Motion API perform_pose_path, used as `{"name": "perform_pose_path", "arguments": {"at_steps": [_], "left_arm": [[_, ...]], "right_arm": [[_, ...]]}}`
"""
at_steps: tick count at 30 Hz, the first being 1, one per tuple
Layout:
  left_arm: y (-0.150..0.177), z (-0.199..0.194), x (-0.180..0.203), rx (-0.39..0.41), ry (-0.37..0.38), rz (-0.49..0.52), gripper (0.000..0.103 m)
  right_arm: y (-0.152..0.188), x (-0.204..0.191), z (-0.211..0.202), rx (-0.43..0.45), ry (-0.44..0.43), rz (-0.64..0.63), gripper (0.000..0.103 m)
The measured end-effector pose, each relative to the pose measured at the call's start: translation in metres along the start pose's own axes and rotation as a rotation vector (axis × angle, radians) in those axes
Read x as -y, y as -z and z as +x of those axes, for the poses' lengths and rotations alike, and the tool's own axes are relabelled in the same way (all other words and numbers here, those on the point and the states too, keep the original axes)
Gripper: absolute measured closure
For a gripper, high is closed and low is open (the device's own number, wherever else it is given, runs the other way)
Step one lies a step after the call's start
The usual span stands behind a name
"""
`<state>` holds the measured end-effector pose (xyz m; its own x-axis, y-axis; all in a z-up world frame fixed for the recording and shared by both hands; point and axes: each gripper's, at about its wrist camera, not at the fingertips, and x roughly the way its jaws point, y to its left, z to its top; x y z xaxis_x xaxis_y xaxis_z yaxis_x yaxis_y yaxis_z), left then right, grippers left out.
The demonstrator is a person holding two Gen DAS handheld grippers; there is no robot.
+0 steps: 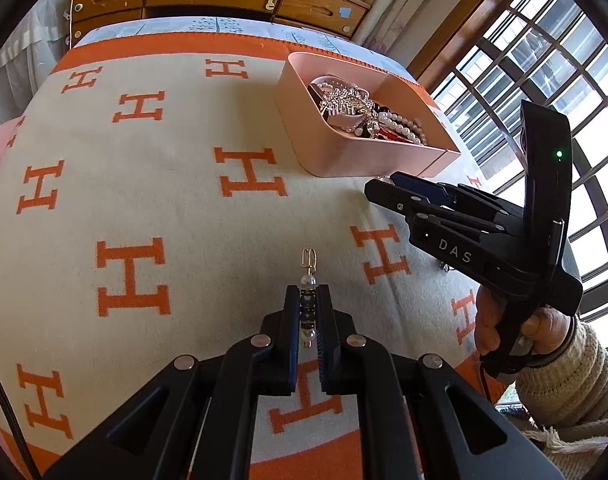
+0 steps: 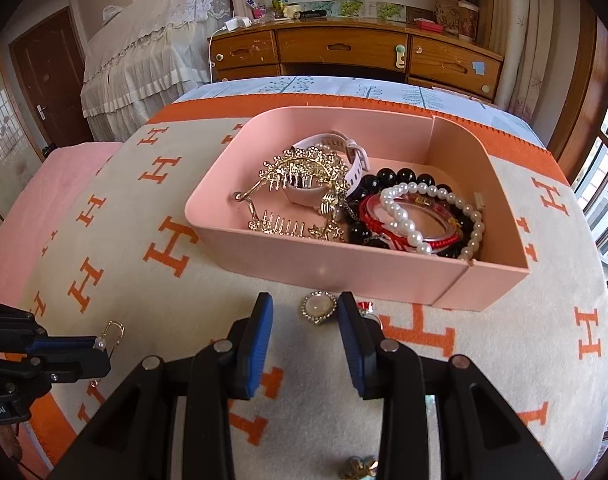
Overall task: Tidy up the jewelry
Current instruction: 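Carry the pearl pin into the pink box with the left tool while the right tool drops the pendant in, then open both tools and withdraw them from the pink box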
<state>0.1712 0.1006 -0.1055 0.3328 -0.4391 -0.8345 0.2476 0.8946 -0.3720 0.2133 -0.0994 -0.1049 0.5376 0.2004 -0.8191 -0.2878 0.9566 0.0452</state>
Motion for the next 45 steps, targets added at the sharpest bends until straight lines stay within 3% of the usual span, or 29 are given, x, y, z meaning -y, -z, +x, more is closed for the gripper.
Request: {"name": "perform_pose_path", "arguments": {"at_steps": [2,5,10,17,24,27,35,42,45], "left_arm": [[0.0,-0.001,-0.001,0.003,0.002,0.0,0.098],[-0.001,-0.003,0.0,0.01,0.004,0.002,0.098],[-0.006,-0.009,0.009,0.027,0.006,0.012,0.098],[-0.033,-0.025,0.029,0.074,-0.004,0.063,0.098],[-0.082,-0.041,0.056,0.158,-0.026,0.114,0.098],[-0.108,-0.039,0.063,0.17,-0.037,0.108,0.098],[-0.161,0.0,0.089,0.134,-0.039,0.12,0.098],[-0.179,0.052,0.103,0.067,-0.057,0.123,0.097],[-0.179,0.064,0.105,0.056,-0.068,0.13,0.089]], "right_arm": [[0.001,-0.003,0.0,0.006,0.027,-0.035,0.072],[0.003,-0.008,-0.001,0.019,0.046,-0.076,0.084],[0.005,-0.005,-0.004,0.021,0.032,-0.073,0.085],[0.006,0.006,-0.04,0.037,-0.103,0.0,0.085],[-0.028,0.042,-0.088,0.138,-0.188,0.129,0.084],[-0.049,0.058,-0.094,0.168,-0.174,0.171,0.084],[-0.088,0.104,-0.05,0.116,-0.148,0.319,0.084],[-0.087,0.122,-0.01,0.051,-0.131,0.369,0.083],[-0.082,0.127,-0.007,0.049,-0.147,0.386,0.081]]}}
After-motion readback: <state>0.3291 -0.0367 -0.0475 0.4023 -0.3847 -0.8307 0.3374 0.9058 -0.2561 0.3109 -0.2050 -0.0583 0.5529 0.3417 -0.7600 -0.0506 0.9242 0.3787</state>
